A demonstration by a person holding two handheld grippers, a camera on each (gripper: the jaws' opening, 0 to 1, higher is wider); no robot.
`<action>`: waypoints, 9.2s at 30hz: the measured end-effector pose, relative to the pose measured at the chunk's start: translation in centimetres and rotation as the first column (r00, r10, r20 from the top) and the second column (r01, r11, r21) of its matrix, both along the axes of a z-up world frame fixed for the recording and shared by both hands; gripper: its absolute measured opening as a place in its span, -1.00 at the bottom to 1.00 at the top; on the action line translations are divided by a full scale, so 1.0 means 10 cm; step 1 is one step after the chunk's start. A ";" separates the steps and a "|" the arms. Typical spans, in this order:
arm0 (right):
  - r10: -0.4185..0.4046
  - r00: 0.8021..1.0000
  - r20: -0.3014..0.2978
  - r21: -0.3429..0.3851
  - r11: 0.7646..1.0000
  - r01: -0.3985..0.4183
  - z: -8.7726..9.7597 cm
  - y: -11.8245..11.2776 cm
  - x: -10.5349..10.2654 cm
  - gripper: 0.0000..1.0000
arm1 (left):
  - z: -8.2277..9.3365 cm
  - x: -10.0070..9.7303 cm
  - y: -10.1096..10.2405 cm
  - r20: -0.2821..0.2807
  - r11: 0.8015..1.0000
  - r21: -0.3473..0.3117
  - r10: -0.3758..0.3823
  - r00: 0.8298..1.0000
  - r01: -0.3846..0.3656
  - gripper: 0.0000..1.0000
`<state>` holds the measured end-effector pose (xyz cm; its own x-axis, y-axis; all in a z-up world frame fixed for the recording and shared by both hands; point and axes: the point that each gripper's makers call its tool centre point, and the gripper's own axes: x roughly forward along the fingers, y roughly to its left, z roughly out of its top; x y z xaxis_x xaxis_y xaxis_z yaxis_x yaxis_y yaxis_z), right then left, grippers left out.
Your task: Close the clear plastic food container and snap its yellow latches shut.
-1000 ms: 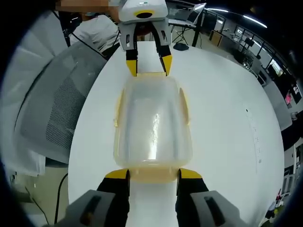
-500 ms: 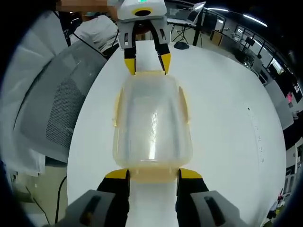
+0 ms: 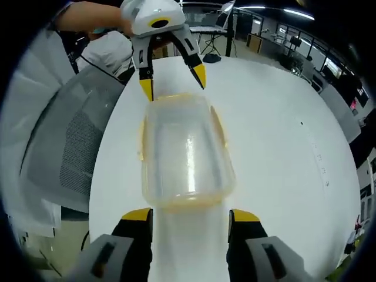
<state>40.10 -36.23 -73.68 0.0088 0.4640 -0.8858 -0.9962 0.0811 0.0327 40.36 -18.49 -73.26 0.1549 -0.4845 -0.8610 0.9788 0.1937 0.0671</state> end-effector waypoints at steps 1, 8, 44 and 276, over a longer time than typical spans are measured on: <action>-0.010 1.000 0.002 0.002 1.000 0.010 0.01 0.00 0.01 -0.08 | 0.00 -0.01 0.01 0.003 1.000 0.004 -0.002 1.000 0.002 0.01; -0.051 0.998 -0.030 0.028 0.998 0.052 0.08 0.08 -0.01 -0.15 | -0.01 -0.11 0.02 -0.029 1.000 0.014 -0.003 1.000 0.004 -0.04; -0.532 0.833 -0.150 0.012 0.842 0.540 0.14 0.20 0.14 -0.30 | 0.12 -0.04 -0.03 -0.181 0.878 0.018 0.473 0.862 -0.478 -0.10; -0.016 0.999 -0.048 -0.005 1.000 0.015 0.23 0.84 0.16 -0.51 | 0.33 -0.02 -0.81 -0.096 1.000 0.007 -0.018 0.995 0.018 -0.29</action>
<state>41.72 -27.87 -71.35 -0.0263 0.4599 -0.8876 -0.9921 0.0969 0.0796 40.19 -26.58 -69.96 0.0630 -0.4796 -0.8752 0.9841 0.1759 -0.0256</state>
